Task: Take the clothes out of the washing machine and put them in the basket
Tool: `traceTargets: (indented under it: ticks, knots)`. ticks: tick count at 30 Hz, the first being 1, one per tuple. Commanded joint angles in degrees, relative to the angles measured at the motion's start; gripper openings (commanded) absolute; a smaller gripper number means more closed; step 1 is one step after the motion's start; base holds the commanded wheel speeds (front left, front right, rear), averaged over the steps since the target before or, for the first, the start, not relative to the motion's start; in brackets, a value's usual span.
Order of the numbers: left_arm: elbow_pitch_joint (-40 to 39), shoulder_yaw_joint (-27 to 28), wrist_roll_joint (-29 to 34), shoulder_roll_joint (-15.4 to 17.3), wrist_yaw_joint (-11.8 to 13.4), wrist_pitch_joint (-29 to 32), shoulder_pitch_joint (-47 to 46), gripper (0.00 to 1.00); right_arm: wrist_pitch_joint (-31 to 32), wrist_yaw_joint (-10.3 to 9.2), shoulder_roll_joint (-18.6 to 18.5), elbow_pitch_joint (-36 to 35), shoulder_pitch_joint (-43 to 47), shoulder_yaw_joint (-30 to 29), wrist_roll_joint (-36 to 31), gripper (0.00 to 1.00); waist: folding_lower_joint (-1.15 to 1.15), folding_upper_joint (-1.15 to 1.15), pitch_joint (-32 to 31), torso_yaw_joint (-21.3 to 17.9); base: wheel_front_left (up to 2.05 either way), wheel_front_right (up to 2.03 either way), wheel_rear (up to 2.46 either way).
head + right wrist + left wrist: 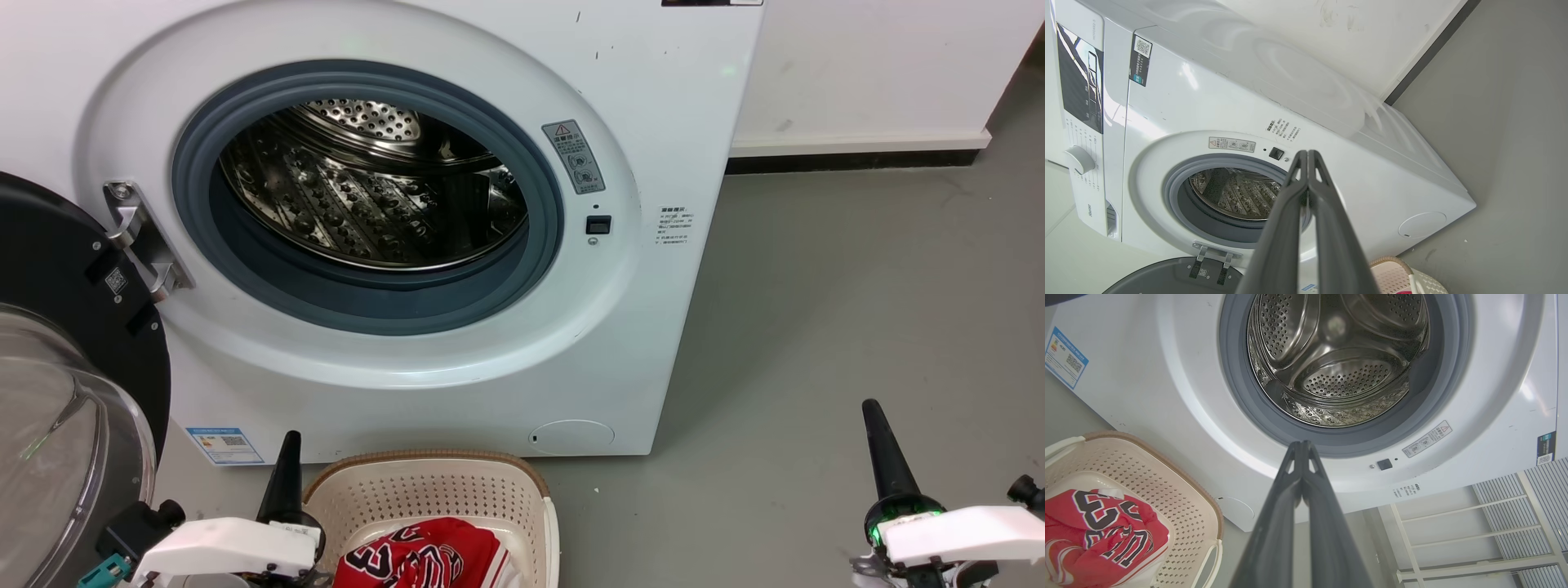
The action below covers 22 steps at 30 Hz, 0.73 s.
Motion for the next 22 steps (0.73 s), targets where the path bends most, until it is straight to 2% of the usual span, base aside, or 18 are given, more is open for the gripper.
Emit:
traceTargets:
  ticks: [1,22]
  knots:
    - [-0.27,0.27,-1.69,0.31,-0.53,0.34,-1.43,0.0,0.4,0.0,-0.39,-0.08,-1.77,-0.22,1.72,0.0,0.0,0.0,0.01,0.02,0.0,0.0,0.0]
    - [1.3,1.5,-13.43,0.23,-2.31,3.31,-3.29,0.0,3.33,-0.01,-0.3,2.57,-4.03,-1.2,13.11,0.0,0.0,0.0,0.12,0.21,0.0,0.0,0.0]
